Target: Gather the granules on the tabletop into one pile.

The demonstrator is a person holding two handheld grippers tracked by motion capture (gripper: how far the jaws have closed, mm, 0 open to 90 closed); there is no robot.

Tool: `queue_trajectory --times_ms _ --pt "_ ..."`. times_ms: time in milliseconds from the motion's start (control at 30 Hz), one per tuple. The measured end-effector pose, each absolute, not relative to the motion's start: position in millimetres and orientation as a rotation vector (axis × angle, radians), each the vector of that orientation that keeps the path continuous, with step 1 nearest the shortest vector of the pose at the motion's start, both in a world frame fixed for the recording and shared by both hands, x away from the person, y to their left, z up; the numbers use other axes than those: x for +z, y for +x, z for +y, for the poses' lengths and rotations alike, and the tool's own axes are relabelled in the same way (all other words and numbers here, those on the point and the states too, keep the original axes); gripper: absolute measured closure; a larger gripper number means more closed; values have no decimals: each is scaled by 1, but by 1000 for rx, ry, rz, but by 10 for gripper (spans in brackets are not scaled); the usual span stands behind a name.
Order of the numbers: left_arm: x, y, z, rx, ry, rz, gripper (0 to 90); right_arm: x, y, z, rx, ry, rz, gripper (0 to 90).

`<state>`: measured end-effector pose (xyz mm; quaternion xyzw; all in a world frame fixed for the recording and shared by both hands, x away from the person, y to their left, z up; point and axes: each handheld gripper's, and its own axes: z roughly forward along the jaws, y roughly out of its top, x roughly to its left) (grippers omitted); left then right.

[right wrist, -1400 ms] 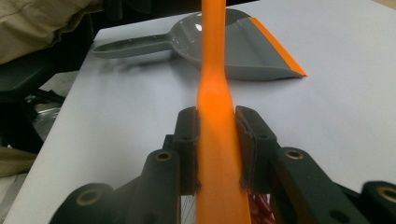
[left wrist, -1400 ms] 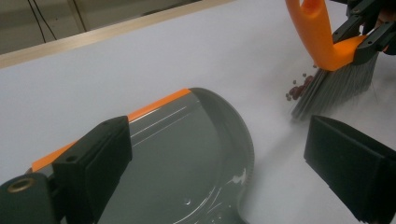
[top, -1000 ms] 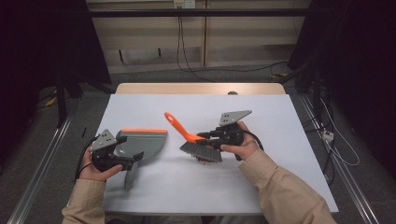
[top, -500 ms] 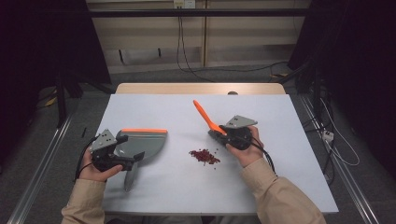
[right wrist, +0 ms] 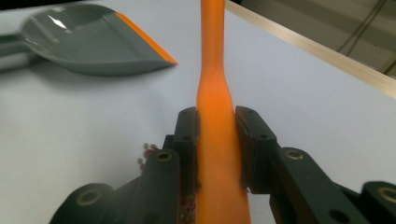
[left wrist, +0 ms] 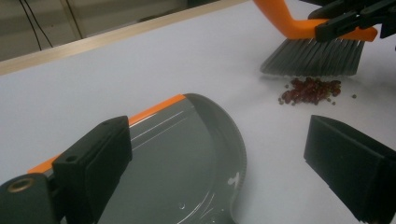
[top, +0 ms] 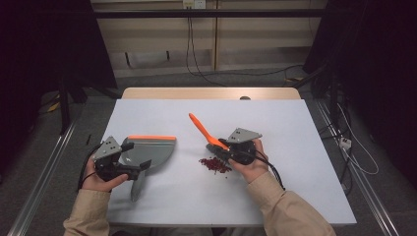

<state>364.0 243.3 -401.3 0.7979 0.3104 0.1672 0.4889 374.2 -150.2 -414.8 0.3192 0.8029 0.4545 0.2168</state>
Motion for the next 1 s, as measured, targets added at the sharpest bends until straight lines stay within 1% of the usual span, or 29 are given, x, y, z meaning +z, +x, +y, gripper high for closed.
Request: queue_trajectory --times_ms 267,467,700,867,1000 --pt "-401 364 243 407 1941 757 76 -399 358 -155 1408 855 2237 715" --pt "-402 364 244 408 1938 763 76 -409 345 -147 1572 774 2308 715" --pt "-402 365 246 410 1945 764 76 -427 357 -142 1592 690 2371 715" --pt "-403 365 245 408 1948 764 76 -429 370 -143 1608 668 2371 716" --pt "-403 364 245 403 1955 771 76 -424 376 -141 1613 634 2369 716"
